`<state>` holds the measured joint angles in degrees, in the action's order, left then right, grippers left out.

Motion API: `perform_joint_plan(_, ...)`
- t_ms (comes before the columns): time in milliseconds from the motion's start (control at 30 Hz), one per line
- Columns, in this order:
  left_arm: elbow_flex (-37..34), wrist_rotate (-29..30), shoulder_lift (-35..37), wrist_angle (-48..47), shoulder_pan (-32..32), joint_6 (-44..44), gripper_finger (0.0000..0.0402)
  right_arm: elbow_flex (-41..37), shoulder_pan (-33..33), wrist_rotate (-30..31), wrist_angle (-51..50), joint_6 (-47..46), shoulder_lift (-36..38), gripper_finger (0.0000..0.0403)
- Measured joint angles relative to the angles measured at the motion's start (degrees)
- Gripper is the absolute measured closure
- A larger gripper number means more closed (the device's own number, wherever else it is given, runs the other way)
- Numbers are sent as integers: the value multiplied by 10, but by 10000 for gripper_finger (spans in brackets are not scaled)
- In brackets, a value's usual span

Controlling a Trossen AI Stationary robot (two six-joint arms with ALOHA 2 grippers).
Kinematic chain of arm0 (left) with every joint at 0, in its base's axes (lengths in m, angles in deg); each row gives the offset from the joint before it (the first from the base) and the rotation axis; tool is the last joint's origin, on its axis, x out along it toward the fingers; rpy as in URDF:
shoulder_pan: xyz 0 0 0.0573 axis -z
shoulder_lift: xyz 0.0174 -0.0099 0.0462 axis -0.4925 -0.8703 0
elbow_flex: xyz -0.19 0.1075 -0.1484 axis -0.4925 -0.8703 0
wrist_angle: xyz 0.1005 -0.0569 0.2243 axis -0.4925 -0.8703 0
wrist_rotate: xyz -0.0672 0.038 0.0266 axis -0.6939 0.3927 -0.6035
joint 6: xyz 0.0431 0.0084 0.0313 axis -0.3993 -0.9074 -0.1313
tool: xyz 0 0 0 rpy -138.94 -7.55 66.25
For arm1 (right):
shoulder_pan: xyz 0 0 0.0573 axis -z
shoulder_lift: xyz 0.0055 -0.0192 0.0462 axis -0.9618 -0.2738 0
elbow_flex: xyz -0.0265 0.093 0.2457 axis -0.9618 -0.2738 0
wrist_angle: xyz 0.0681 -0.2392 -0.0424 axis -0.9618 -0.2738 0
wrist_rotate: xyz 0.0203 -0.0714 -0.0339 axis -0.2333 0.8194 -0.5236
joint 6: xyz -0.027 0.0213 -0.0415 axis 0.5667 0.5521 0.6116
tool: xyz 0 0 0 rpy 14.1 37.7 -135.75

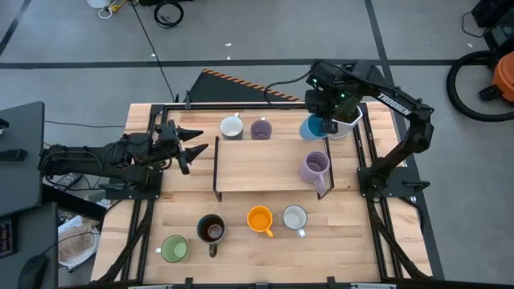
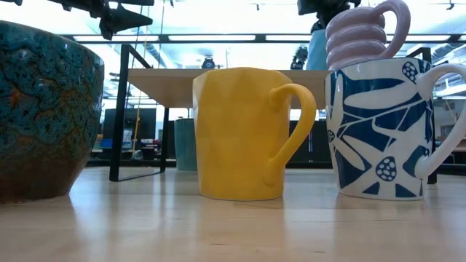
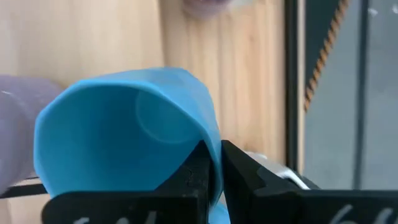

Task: Place coffee mugs
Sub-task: Put the light blue cup on the shelf aligned with the purple cup

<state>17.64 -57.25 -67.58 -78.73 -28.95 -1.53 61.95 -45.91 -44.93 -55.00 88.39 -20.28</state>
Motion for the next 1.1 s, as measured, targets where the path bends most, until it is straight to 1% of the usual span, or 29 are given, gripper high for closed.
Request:
perform_joint_plan(67, 0, -8, 0, 1, 0, 2, 143, 0, 0, -25, 2, 20, 0, 373)
perform_joint_plan(133, 0, -14, 0, 1, 0, 4, 143, 0, -3, -37, 0, 43, -1, 373)
perform_joint_plan(300, 0, -20, -6, 1, 0, 19, 143, -2, -8, -37, 0, 55, -22, 373)
perform_joint_plan(433, 0, -48, -35, 2, 0, 31, 143, -2, -13, -38, 0, 60, -43, 373)
perform_joint_plan(500, -1, -66, -54, 5, 0, 35, 143, -2, -13, -48, 1, 64, -49, 373)
perform_joint_plan(600, -1, -89, -80, 29, 0, 41, 143, -2, -12, -66, 0, 64, -57, 373)
perform_joint_plan(700, -1, -102, -108, 56, 0, 32, 143, -2, -14, -67, 1, 59, -60, 373)
perform_joint_plan(833, -1, -109, -142, 94, 0, 11, 143, -2, -15, -69, 0, 45, -61, 373)
perform_joint_plan(1100, -1, -116, -211, 183, 0, 9, 143, -2, -30, -84, 0, 38, -62, 373)
